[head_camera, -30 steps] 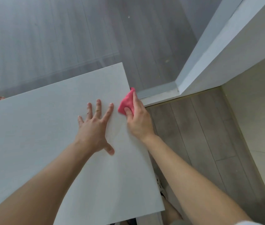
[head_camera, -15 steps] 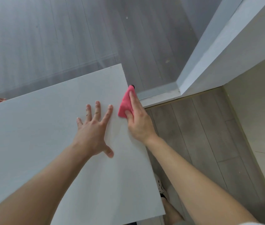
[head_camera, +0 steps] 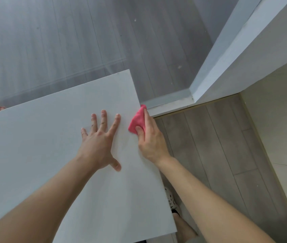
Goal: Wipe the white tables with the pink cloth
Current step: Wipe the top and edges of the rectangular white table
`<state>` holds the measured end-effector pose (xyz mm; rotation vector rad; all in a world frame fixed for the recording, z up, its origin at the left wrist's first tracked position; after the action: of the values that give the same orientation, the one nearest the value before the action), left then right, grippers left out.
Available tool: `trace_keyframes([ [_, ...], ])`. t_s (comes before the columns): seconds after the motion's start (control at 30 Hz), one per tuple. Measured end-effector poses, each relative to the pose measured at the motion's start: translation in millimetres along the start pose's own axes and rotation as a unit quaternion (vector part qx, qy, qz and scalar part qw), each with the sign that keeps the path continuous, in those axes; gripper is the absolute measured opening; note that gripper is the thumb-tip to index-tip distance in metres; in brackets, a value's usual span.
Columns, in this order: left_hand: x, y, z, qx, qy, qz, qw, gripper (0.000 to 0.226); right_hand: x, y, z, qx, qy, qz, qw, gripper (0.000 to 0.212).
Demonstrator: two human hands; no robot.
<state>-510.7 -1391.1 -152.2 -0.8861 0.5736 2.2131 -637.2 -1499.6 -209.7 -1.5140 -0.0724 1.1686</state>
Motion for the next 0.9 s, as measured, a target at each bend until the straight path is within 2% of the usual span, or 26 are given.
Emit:
trace_keyframes([
  [0.17,1,-1,0,-0.002,0.000,0.001,1.000,0.185,2,-31,-152,0.030,-0.023,0.031,0.999,0.070],
  [0.23,1,-1,0,-0.001,0.000,0.002,1.000,0.185,3,-34,-168,0.031,-0.025,0.042,0.998,0.069],
  [0.3,1,-1,1,0.001,-0.001,0.003,1.000,0.185,4,-27,-136,0.017,-0.011,0.032,0.999,0.069],
  [0.4,1,-1,1,-0.001,0.000,0.005,1.000,0.186,-1,-8,-36,-0.013,0.011,-0.004,1.000,0.069],
  [0.5,2,-1,1,0.002,0.001,0.007,1.000,0.186,-5,8,65,-0.013,-0.015,-0.032,0.999,0.069],
  [0.57,1,-2,1,0.001,0.002,0.006,1.000,0.186,-5,11,75,0.003,-0.032,-0.034,0.999,0.069],
  [0.8,2,-3,0,0.003,0.012,0.009,1.000,0.185,0,-28,-135,0.023,-0.022,0.048,0.998,0.071],
  [0.9,3,-3,0,0.005,0.014,0.012,1.000,0.185,-1,-23,-128,0.016,-0.014,0.064,0.998,0.070],
])
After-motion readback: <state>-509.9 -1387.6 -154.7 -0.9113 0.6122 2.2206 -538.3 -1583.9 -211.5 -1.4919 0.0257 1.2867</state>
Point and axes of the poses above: each hand's wrist, its own z-axis away from the middle knuckle, its own x-axis out of the palm, y = z × x, the point moved 7 cm from there along -z, towards the middle knuckle, and after that the axes turned 11 degrees about z, right-handed, at the moved point
